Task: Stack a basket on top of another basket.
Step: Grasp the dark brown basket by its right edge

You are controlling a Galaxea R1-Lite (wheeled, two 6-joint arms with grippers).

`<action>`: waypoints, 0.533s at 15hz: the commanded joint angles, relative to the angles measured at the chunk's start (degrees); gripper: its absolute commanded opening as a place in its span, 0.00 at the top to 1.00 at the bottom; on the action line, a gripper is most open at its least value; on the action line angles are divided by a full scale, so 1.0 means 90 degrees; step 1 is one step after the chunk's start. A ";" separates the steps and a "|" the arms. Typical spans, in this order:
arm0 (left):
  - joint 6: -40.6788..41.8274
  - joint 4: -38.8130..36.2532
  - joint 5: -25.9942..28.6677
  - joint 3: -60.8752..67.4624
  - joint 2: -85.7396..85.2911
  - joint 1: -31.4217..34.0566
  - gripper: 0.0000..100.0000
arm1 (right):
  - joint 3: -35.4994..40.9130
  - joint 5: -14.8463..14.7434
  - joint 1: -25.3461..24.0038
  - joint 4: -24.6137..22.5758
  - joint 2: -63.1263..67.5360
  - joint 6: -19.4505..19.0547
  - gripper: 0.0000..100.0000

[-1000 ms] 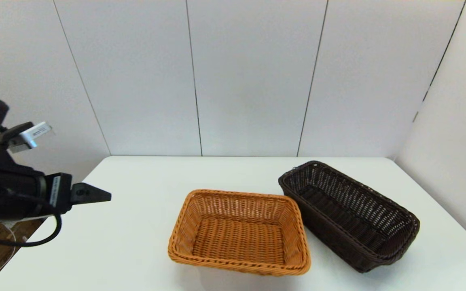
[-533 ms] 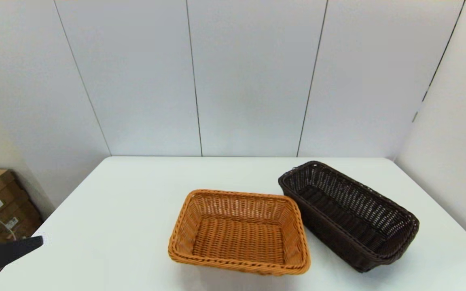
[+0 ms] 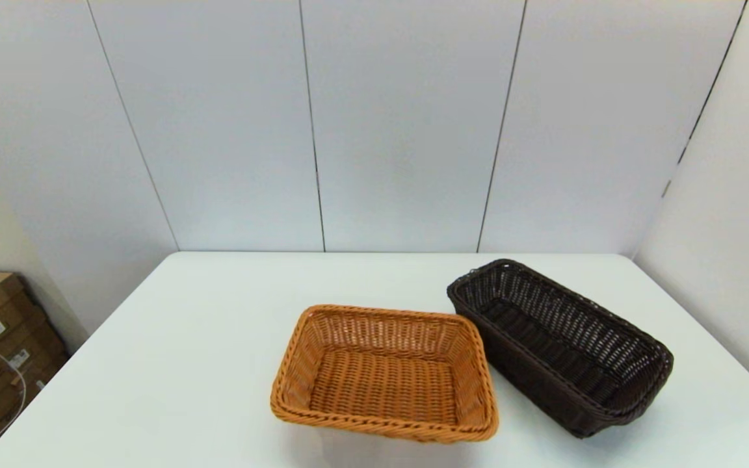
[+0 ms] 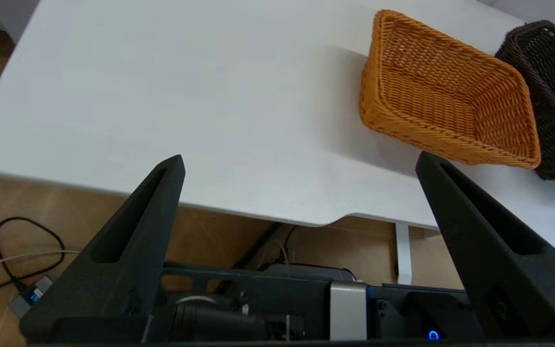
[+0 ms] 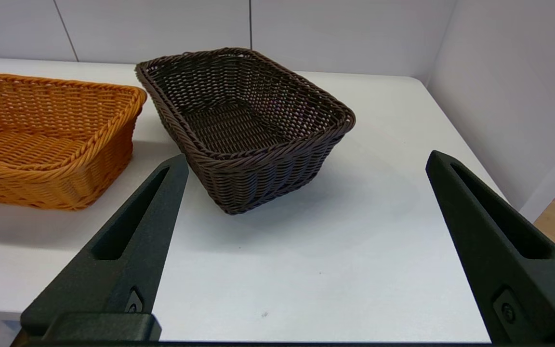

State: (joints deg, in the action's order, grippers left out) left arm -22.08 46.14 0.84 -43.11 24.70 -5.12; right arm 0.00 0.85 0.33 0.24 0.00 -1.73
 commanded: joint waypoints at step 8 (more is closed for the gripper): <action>0.1662 0.0098 -0.0045 0.1264 -0.2744 0.0530 0.00 | 0.0000 0.0003 0.0002 0.0002 0.0000 0.0007 0.00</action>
State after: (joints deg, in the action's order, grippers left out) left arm -13.36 49.94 1.34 -36.33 4.96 -0.49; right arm 0.00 0.85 0.35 0.27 0.00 -1.62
